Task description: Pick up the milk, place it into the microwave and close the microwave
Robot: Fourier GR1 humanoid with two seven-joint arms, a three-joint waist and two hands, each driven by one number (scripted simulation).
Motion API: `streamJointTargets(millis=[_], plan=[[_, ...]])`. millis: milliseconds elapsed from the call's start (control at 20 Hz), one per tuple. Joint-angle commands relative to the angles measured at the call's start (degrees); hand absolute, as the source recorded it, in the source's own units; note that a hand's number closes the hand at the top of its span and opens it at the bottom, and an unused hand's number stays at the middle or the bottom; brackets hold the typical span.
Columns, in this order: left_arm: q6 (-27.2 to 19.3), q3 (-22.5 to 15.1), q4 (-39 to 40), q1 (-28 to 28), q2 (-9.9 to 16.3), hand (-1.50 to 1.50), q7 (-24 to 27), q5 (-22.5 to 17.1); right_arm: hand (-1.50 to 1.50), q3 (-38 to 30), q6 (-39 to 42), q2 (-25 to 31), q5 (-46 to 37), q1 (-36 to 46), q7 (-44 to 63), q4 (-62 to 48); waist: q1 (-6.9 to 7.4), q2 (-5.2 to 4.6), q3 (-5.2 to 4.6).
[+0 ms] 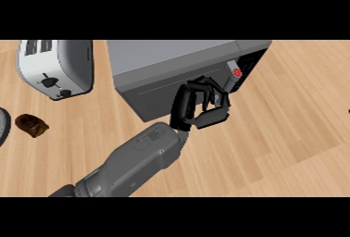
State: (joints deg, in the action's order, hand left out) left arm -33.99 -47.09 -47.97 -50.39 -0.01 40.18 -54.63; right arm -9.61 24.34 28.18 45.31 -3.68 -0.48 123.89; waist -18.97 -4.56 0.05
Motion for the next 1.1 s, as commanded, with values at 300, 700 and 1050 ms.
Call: streamJointTargets(millis=[300, 700, 1050], plan=[[1.4, 1.4, 6.0, -5.2, 0.0, 1.5, -1.2, -2.6, -1.5, -0.3, 1.4, 1.9, 4.0, 1.0, 1.3, 0.0, -0.63, -0.75, 0.0], [1.7, 1.4, 6.3, -5.2, 0.0, 1.5, 0.0, -4.3, -1.5, -1.7, 1.8, 3.9, 5.5, 1.5, 2.4, -1.0, -0.35, -0.91, -0.07], [1.5, -2.4, 9.1, -6.5, 0.0, 1.5, -0.9, -3.0, -1.5, -1.1, 3.6, 4.4, 8.8, 2.3, 2.4, -0.6, -0.61, -0.67, 0.22]])
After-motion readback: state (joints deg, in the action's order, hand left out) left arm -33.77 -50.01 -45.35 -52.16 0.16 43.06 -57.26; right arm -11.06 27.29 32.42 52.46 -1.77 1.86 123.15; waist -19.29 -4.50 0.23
